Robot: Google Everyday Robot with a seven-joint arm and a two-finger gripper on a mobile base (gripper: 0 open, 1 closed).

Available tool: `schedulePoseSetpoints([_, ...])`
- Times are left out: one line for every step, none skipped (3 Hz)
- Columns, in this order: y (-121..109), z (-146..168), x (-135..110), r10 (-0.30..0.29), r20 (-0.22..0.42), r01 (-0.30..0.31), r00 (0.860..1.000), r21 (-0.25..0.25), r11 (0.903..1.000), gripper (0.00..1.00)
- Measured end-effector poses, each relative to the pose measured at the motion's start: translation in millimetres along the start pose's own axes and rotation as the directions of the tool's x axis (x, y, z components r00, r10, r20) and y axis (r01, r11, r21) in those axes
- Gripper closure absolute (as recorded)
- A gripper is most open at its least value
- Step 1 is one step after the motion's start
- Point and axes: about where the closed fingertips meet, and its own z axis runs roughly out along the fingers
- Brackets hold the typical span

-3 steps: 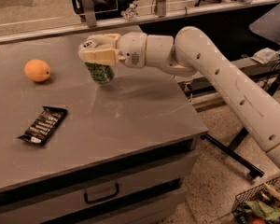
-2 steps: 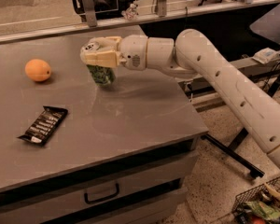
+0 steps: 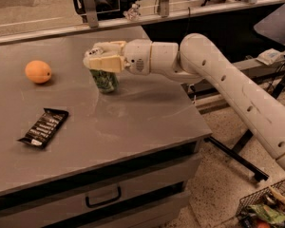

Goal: Place green can upright

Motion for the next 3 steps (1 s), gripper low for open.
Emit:
schedulePoseSetpoints([4, -9, 1, 0.002, -0.016, -0.002, 1.000, 0.016, 0.9999, 0.00])
schedulePoseSetpoints([7, -29, -2, -0.003, -0.040, 0.005, 0.999, 0.052, 0.9986, 0.00])
schedulePoseSetpoints([7, -58, -7, -0.016, -0.076, 0.025, 0.997, 0.117, 0.9928, 0.00])
